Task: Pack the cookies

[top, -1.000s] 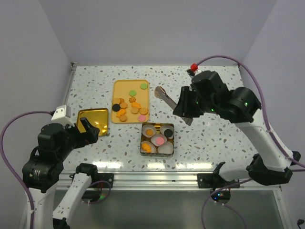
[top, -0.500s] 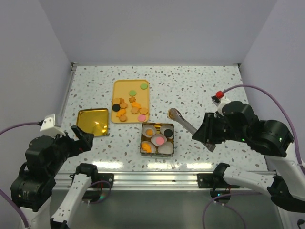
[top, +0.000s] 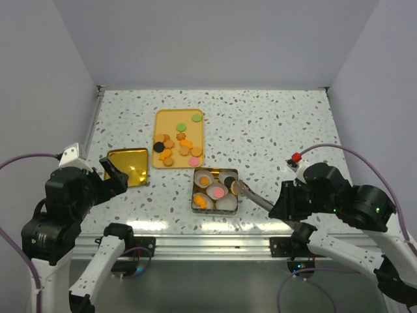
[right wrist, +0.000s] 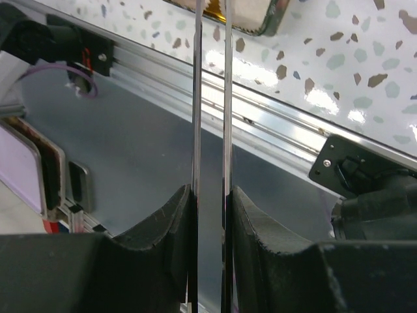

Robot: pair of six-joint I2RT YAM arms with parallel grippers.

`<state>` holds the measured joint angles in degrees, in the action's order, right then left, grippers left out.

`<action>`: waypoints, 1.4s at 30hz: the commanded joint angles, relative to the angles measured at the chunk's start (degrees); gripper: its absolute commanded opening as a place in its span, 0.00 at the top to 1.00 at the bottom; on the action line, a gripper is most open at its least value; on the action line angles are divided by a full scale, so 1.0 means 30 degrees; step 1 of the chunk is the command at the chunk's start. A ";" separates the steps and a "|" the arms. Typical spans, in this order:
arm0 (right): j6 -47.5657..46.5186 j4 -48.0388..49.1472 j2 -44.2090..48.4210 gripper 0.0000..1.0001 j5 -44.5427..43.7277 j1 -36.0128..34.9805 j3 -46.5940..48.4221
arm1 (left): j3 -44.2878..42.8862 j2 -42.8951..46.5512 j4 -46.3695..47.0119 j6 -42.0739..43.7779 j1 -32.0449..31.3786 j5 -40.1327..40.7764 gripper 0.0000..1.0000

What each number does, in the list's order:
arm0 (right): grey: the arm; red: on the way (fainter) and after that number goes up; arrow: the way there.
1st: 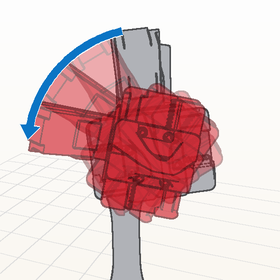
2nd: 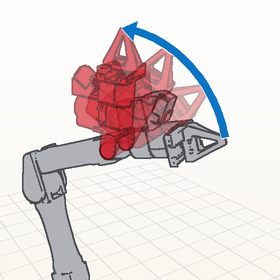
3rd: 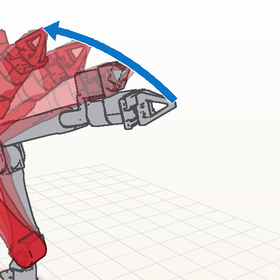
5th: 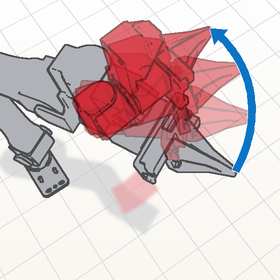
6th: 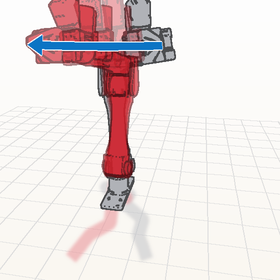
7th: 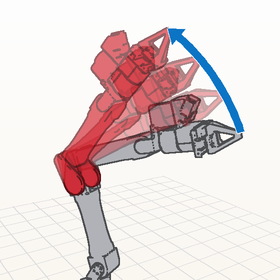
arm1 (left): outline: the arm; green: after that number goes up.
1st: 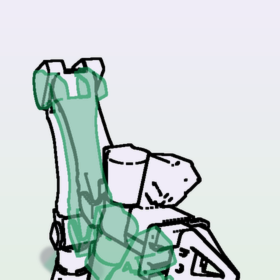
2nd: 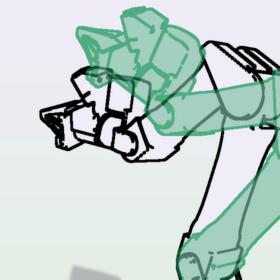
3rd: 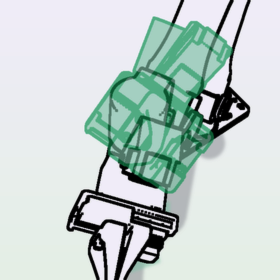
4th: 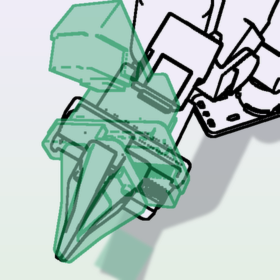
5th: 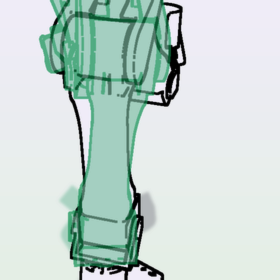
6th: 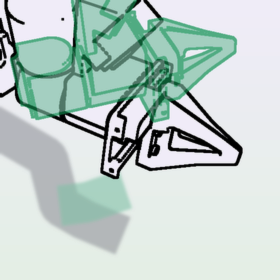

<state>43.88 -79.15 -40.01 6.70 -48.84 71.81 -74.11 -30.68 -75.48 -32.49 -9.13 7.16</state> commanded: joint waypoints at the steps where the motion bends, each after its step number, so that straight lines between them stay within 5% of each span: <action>1: -0.0651 -0.3587 -0.0052 0.92 0.0522 -0.0097 -0.0937 | 0.0910 -0.1199 0.0463 0.0018 0.0083 0.0602 0.00; 13: 0.0139 -0.1156 -0.2189 0.92 0.0550 -0.0126 -0.2754 | 0.5159 -0.2724 0.6199 0.0576 0.0112 -0.1183 0.00; 28: 0.0286 0.1246 -0.4651 0.90 0.0930 -0.0126 -0.3105 | 0.8147 -0.3251 0.9133 0.1542 0.0112 -0.1420 0.00; 42: 0.0491 0.4206 -0.5589 0.69 0.2571 -0.0126 -0.4161 | 0.8266 -0.4365 1.0366 0.2216 0.0112 -0.1097 0.00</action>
<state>45.01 -70.61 -56.10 11.81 -49.08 59.70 -49.08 -43.83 -47.33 -27.38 -9.10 3.42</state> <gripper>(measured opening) 0.307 0.997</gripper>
